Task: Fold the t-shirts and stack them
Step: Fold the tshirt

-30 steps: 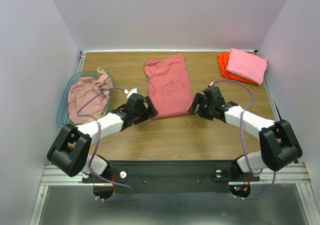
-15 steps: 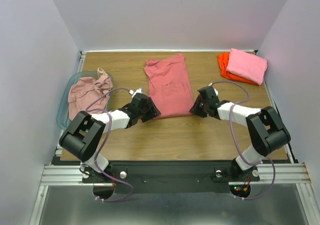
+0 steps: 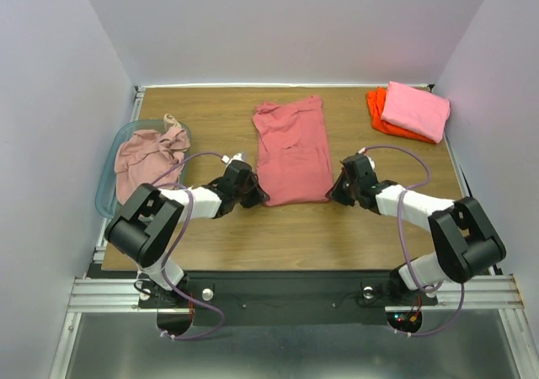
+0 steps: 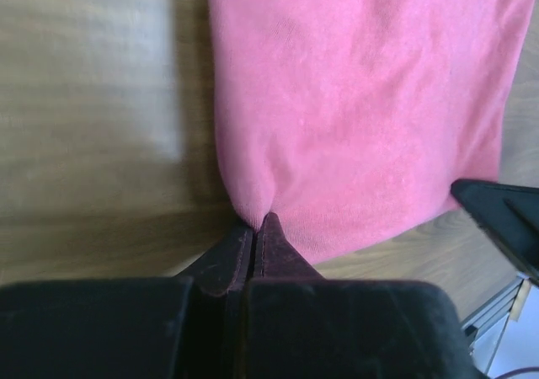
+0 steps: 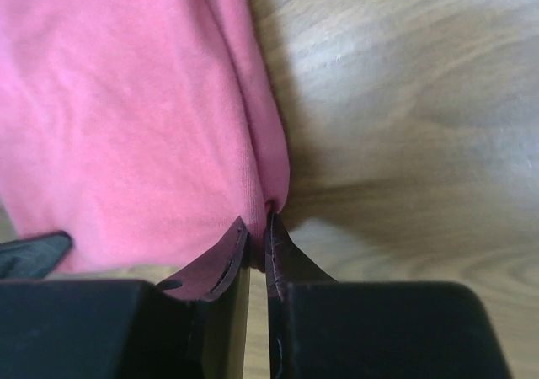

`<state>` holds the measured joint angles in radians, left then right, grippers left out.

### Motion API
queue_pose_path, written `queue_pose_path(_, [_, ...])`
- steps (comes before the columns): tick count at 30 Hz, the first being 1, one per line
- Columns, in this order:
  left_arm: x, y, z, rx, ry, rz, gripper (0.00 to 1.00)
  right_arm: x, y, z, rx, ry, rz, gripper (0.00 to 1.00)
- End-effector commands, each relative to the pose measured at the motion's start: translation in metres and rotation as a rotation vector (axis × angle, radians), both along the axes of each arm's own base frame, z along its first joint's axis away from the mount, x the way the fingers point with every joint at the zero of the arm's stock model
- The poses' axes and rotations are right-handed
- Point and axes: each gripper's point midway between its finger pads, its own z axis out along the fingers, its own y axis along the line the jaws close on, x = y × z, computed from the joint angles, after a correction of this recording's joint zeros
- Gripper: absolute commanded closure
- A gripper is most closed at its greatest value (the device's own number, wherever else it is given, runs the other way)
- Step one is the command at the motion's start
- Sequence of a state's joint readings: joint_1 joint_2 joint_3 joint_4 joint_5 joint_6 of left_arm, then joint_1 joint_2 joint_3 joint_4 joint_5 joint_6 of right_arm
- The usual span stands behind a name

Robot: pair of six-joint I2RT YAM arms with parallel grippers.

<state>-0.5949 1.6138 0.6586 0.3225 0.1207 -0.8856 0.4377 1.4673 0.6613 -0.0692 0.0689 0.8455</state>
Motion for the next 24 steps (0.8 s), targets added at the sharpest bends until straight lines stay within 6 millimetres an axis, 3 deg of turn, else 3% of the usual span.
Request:
queue_pose_path(1, [-0.041,0.005,-0.006,0.052,0.042,-0.042,1.00,-0.009,0.003,0.023,0.047,-0.042,0.042,0.94])
queue_pose_path(3, [-0.069,0.001,0.000,0.082,0.039,-0.078,1.00,-0.023,-0.002,0.032,0.050,-0.064,0.068,0.95])
queue_pose_path(4, [-0.084,0.003,-0.003,0.100,0.069,-0.080,1.00,-0.043,-0.005,0.025,0.050,-0.016,0.095,0.95])
queue_pose_path(6, [-0.110,-0.010,0.014,0.062,0.041,-0.139,1.00,-0.062,-0.011,0.026,0.051,0.005,0.107,0.95])
queue_pose_path(9, [-0.140,-0.017,0.033,-0.015,0.043,-0.180,1.00,-0.093,-0.022,0.053,0.092,-0.049,0.117,0.97])
queue_pose_path(12, [-0.153,-0.023,0.062,-0.092,0.007,-0.206,1.00,-0.108,-0.028,0.070,0.115,-0.084,0.112,0.97])
queue_pose_path(17, [-0.150,-0.031,0.112,-0.170,-0.089,-0.231,1.00,-0.099,-0.024,0.124,0.159,-0.217,0.128,0.97])
queue_pose_path(18, [-0.144,-0.029,0.117,-0.162,-0.111,-0.202,1.00,-0.092,-0.021,0.145,0.163,-0.262,0.136,0.97])
queue_pose_path(20, [-0.138,-0.029,0.128,-0.154,-0.136,-0.184,1.00,-0.080,-0.026,0.161,0.130,-0.301,0.108,0.97])
queue_pose_path(21, [-0.130,-0.024,0.129,-0.132,-0.150,-0.145,1.00,-0.070,-0.028,0.159,0.096,-0.290,0.088,0.97])
queue_pose_path(22, [-0.125,-0.023,0.136,-0.122,-0.162,-0.129,1.00,-0.059,-0.033,0.181,0.071,-0.345,0.061,0.97])
queue_pose_path(24, [-0.108,-0.013,0.139,-0.084,-0.184,-0.058,1.00,-0.045,-0.033,0.185,0.042,-0.338,0.034,0.97])
